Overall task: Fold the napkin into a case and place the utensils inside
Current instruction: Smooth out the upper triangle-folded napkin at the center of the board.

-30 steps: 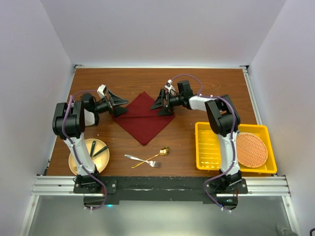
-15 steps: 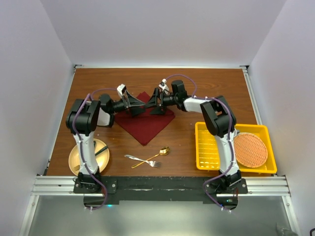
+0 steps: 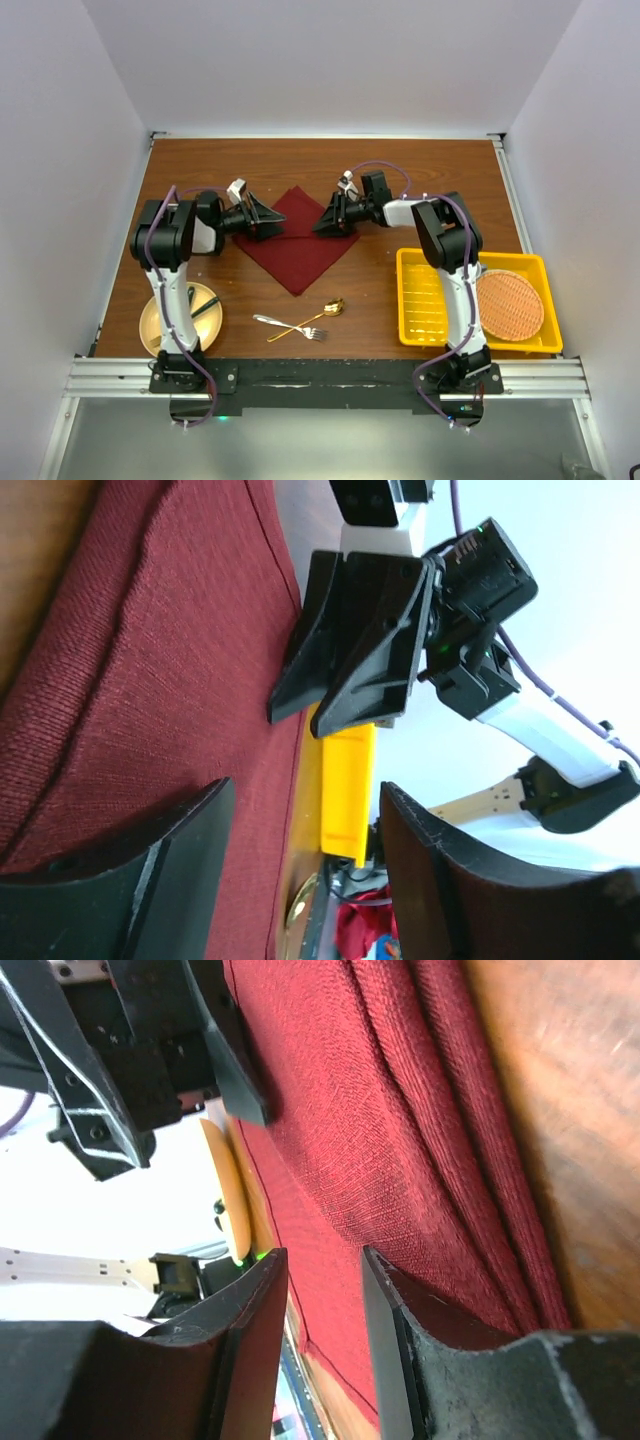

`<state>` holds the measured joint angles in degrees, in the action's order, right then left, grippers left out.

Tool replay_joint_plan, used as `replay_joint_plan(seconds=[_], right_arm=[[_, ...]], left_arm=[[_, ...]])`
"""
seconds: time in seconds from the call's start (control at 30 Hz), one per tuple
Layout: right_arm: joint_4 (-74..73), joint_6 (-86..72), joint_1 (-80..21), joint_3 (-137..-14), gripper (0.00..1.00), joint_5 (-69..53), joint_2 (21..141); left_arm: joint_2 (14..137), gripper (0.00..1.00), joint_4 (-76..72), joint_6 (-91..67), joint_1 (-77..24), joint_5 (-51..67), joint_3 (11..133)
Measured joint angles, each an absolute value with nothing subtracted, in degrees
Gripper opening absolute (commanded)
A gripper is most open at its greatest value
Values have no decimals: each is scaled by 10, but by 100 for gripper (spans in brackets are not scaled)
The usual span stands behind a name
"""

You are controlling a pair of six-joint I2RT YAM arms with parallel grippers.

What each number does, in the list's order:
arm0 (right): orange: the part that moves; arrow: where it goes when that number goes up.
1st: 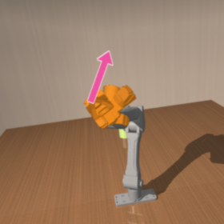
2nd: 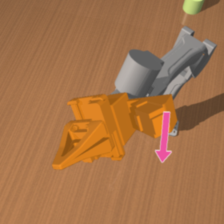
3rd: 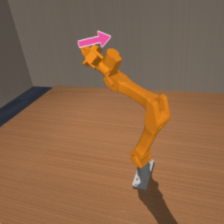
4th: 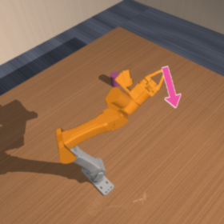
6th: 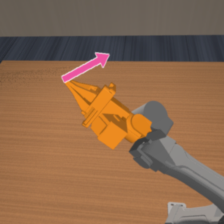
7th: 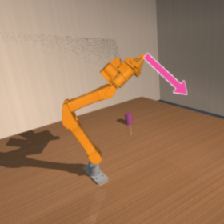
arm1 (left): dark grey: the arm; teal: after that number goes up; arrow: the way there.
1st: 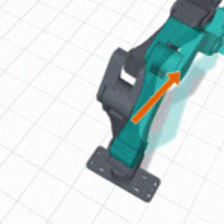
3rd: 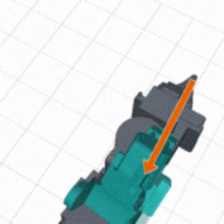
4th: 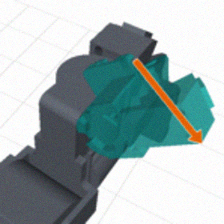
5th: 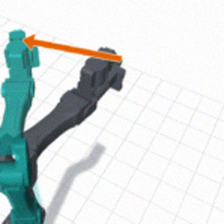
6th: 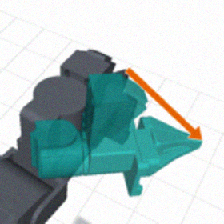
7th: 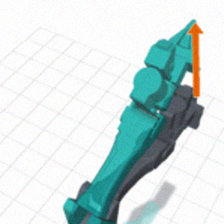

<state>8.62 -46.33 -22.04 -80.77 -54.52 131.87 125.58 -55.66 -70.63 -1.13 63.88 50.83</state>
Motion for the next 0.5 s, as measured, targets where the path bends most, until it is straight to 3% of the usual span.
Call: replay_joint_plan(seconds=[0.1, 0.2, 0.33, 0.5], right_arm=[[103, -487, -227, -789, 41, -549, 1308], [96, -498, -237, -790, 39, -556, 1296], [9, -442, -234, -869, 28, -564, 1291], [-93, -317, -204, -947, 18, -527, 1271]], left_arm=[[1232, 62, -446, -617, -11, 640, 543], [1189, 47, -237, -449, -10, 620, 627], [1129, 30, -19, -240, -8, 559, 719], [1069, 23, 154, -45, -11, 501, 730]])
